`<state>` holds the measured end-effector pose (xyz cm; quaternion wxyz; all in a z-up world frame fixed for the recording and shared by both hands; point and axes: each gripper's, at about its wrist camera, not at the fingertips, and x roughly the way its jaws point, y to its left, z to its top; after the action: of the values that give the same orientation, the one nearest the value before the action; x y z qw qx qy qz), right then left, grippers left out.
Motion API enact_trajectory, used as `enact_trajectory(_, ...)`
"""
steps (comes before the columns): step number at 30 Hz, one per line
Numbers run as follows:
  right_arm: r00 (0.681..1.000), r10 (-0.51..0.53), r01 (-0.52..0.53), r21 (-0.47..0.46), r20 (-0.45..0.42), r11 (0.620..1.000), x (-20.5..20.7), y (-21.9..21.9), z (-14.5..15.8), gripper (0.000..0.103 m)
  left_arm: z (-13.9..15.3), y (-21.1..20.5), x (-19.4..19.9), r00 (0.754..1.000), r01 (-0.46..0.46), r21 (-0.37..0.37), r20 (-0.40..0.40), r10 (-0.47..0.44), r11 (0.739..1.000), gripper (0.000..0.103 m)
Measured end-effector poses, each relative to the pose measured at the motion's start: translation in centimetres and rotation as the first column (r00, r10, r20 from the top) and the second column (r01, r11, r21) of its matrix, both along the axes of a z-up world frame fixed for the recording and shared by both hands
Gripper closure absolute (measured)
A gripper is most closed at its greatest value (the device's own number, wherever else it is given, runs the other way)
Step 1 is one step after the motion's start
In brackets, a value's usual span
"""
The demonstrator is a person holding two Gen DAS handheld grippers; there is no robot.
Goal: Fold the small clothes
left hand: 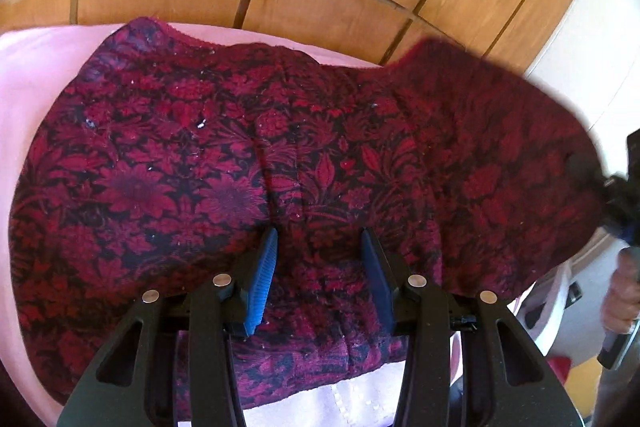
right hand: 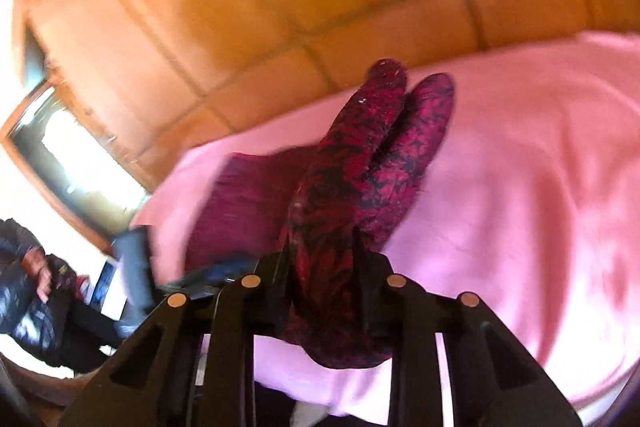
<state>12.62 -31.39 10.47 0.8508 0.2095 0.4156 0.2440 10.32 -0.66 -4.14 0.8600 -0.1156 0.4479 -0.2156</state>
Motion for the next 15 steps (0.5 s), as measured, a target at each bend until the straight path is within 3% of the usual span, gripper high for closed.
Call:
enact_trajectory(5,0.978,0.176,-0.181,0.037,0.108,0.983,0.8,7.4,3.4,0.082,-0.2,2.6,-0.3,1.0,-0.013,-0.105,-0.024,0.01,0.994,0.063)
enact_trajectory(10,0.952,0.286,-0.289,0.007,0.111,0.957,2.2,13.5,2.6,0.083,1.3,7.9,-1.7,0.999,-0.046,-0.214,-0.014,0.044,0.976,0.063)
enact_trajectory(15,0.929,0.351,-0.348,-0.049,0.117,0.936,1.9,17.3,1.8,0.084,3.0,16.3,-3.0,0.985,-0.164,-0.286,0.011,0.174,0.944,0.063)
